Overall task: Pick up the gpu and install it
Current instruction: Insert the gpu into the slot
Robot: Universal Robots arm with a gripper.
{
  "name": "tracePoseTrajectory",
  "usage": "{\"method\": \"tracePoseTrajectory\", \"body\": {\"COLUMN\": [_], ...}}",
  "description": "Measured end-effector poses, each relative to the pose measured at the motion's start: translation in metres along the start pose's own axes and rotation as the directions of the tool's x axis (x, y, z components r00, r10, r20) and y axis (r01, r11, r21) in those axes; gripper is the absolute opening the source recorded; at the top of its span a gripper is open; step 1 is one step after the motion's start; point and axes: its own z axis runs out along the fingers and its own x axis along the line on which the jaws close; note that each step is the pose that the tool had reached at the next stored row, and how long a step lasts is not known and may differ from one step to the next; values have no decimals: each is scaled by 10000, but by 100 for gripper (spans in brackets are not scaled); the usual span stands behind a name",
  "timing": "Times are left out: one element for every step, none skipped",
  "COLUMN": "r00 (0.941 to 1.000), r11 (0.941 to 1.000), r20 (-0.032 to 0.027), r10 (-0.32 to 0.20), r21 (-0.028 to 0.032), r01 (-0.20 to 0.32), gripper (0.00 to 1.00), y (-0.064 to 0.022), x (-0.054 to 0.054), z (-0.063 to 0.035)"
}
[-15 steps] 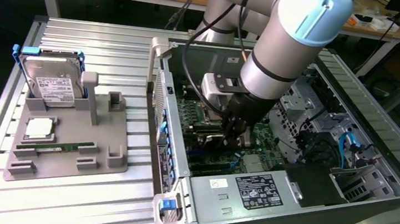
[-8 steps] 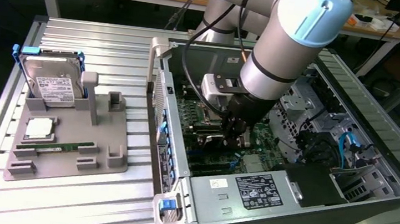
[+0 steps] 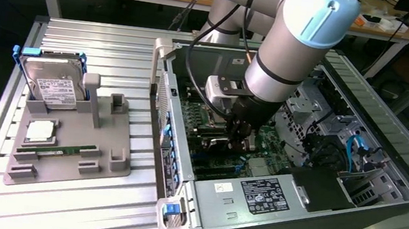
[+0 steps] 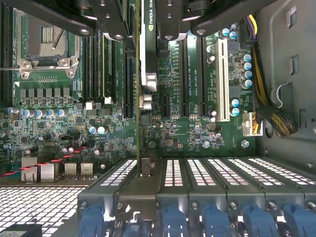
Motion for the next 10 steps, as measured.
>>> {"method": "tracePoseTrajectory", "body": {"r00": [10000,10000,10000,10000,10000,10000,10000,10000,10000,10000], "r11": [10000,10000,10000,10000,10000,10000,10000,10000,10000,10000], "r20": [0,1,1,1,1,1,1,1,1,1], "r10": [1,1,0,0,1,2,2,2,1,1], "r21": [0,0,1,2,-3,-2,0,1,1,1], "r01": [-1,-1,0,0,-1,-2,-2,-2,-1,-1], "gripper": [27,27,27,27,27,27,27,27,27,27], "y": [0,0,2,3,4,4,4,4,4,4], "x": [0,0,0,0,0,0,0,0,0,0], "z": [0,1,1,2,2,2,2,2,2,2]}}
